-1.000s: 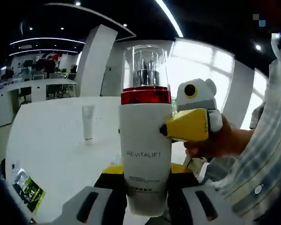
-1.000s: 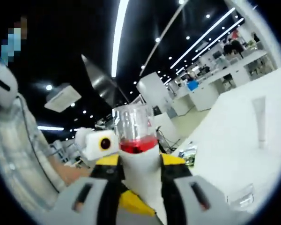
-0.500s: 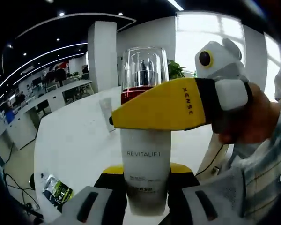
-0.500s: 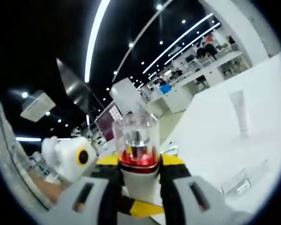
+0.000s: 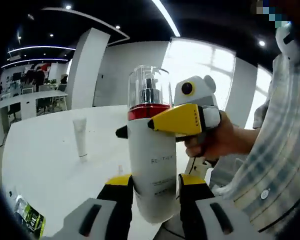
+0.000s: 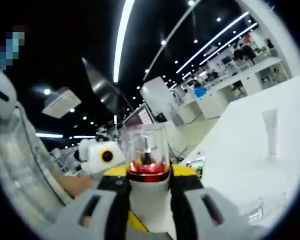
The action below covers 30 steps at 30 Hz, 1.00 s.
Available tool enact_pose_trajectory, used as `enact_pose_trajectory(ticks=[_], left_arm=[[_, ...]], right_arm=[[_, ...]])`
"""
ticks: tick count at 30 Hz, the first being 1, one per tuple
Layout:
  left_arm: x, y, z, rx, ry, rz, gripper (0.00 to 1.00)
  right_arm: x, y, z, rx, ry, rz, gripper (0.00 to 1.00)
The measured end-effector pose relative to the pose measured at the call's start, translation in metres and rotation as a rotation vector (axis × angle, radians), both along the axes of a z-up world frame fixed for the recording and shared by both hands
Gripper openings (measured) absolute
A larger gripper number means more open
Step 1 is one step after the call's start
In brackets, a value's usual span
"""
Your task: Arrange the skincare products in the storage area until every visible bottle or jar stands upright without overlapping.
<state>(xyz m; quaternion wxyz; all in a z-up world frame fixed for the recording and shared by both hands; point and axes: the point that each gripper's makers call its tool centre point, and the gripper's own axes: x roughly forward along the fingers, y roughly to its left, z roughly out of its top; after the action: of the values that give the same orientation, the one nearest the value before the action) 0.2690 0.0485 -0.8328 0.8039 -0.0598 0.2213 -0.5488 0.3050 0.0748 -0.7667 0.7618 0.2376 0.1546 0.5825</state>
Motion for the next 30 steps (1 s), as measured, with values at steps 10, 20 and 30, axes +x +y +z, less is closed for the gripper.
enact_pose_trajectory(ticks=[10, 20, 30], left_arm=[[-0.024, -0.008, 0.026, -0.196, 0.082, -0.136, 0.31], [-0.028, -0.019, 0.033, -0.254, 0.103, -0.169, 0.36], [-0.027, -0.015, 0.035, -0.253, 0.04, -0.145, 0.29]], right_arm=[[-0.031, -0.004, 0.027, 0.105, -0.078, 0.206, 0.28], [-0.046, 0.004, 0.035, 0.15, -0.104, 0.272, 0.27], [-0.041, 0.004, 0.034, 0.179, -0.081, 0.256, 0.28]])
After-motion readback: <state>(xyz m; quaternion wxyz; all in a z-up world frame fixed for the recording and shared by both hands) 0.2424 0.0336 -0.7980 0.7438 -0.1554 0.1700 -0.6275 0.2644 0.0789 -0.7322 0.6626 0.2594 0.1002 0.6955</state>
